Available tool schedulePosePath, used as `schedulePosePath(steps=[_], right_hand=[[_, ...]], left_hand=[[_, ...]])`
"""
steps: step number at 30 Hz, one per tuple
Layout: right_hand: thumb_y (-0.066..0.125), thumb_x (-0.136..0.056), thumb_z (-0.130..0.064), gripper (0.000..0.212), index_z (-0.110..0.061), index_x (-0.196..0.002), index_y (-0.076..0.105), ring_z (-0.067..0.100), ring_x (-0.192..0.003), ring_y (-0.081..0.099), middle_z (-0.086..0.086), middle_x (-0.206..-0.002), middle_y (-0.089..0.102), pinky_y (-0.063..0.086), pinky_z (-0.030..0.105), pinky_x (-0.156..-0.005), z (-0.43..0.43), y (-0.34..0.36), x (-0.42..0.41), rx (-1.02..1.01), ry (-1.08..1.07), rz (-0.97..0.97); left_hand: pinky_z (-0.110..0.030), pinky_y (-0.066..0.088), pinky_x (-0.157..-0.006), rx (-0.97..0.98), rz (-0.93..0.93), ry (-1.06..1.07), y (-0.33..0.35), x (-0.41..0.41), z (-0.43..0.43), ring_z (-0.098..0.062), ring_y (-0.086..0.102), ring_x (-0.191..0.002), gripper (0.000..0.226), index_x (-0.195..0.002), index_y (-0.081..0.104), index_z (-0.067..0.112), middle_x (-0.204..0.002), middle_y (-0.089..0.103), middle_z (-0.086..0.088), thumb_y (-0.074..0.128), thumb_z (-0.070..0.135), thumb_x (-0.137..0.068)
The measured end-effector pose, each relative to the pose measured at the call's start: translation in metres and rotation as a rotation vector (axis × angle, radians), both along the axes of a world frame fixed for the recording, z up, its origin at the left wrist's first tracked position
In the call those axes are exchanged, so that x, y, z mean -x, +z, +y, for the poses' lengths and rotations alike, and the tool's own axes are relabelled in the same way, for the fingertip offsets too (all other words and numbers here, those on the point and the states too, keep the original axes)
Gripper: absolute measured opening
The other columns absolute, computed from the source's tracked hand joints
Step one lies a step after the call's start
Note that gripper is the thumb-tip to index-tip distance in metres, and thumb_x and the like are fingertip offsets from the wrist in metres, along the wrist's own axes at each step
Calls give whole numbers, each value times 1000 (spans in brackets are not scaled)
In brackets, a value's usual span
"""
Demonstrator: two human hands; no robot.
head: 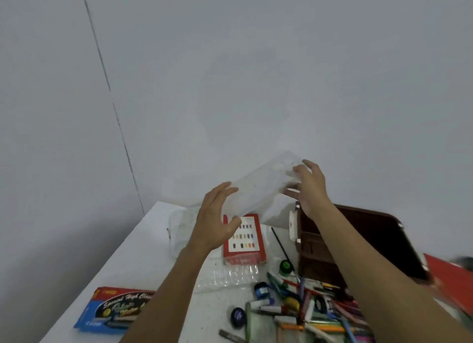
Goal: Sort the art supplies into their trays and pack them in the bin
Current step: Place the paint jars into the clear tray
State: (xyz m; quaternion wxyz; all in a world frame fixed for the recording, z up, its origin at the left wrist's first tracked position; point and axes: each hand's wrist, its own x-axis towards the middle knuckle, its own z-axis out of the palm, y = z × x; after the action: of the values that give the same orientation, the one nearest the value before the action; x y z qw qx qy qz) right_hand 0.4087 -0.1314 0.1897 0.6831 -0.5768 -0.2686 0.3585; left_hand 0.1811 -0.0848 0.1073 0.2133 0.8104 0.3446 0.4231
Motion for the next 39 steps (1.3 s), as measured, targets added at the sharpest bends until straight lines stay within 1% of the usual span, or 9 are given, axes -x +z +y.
schedulePosePath(steps=[5,10,12,18,21,24,29,33,39], right_hand=[[57,-96,-18,33,-11,-128,52,32,-92,67,12,-124,59,61,48,-77,-67,15,-71,33,-120,-88],[58,-96,-15,33,-16,-128,56,30,-108,61,9,-129,56,57,51,-90,-136,28,-126,60,-233,-225],[59,-97,-18,29,-17,-126,59,28,-112,58,9,-130,56,54,48,-96,-162,28,-142,69,-251,-309],[54,-99,-41,41,-19,-133,54,27,-121,54,5,-139,51,52,48,-99,-230,17,-169,101,-263,-464],[51,-98,-47,49,-19,-139,49,26,-122,54,3,-143,48,52,48,-99,-250,12,-174,105,-246,-533],[52,-97,-48,50,-21,-139,49,24,-117,57,6,-137,52,53,46,-97,-265,7,-178,134,-240,-591],[50,-97,-51,49,-28,-139,44,23,-111,59,4,-131,53,55,43,-91,-279,-3,-174,143,-226,-643],[45,-100,-51,41,-28,-134,49,24,-107,61,3,-127,58,54,45,-92,-285,-16,-165,139,-224,-680],[41,-104,-37,27,-19,-113,58,15,-80,58,-6,-90,60,41,27,-64,-293,-47,-150,217,-186,-770]], left_hand=[[-1,17,-103,11,-12,-161,32,-65,-29,1,34,-132,57,-128,56,35,-144,43,15,64,23,-74],[-6,29,-97,98,-53,-316,51,-125,-59,13,43,-121,48,-111,56,52,-129,50,32,65,20,-77],[-8,35,-93,174,-114,-366,55,-142,-71,14,48,-116,44,-109,61,46,-120,55,37,65,12,-82],[-5,43,-84,282,-206,-474,65,-181,-112,10,57,-106,25,-108,69,18,-114,66,14,58,5,-90],[-6,42,-89,284,-248,-436,64,-192,-124,11,57,-107,24,-107,69,22,-114,66,16,54,6,-98],[-24,48,-99,310,-302,-350,61,-201,-130,10,58,-106,16,-106,69,31,-109,68,23,56,24,-100],[-41,53,-98,360,-391,-171,57,-201,-139,9,60,-100,20,-106,67,34,-102,67,27,62,48,-92],[-37,57,-90,363,-419,25,57,-191,-156,10,57,-90,32,-111,57,28,-98,58,26,63,51,-90],[-21,51,-80,359,-362,67,33,-164,-181,23,54,-84,27,-99,58,25,-92,59,22,61,51,-91]])
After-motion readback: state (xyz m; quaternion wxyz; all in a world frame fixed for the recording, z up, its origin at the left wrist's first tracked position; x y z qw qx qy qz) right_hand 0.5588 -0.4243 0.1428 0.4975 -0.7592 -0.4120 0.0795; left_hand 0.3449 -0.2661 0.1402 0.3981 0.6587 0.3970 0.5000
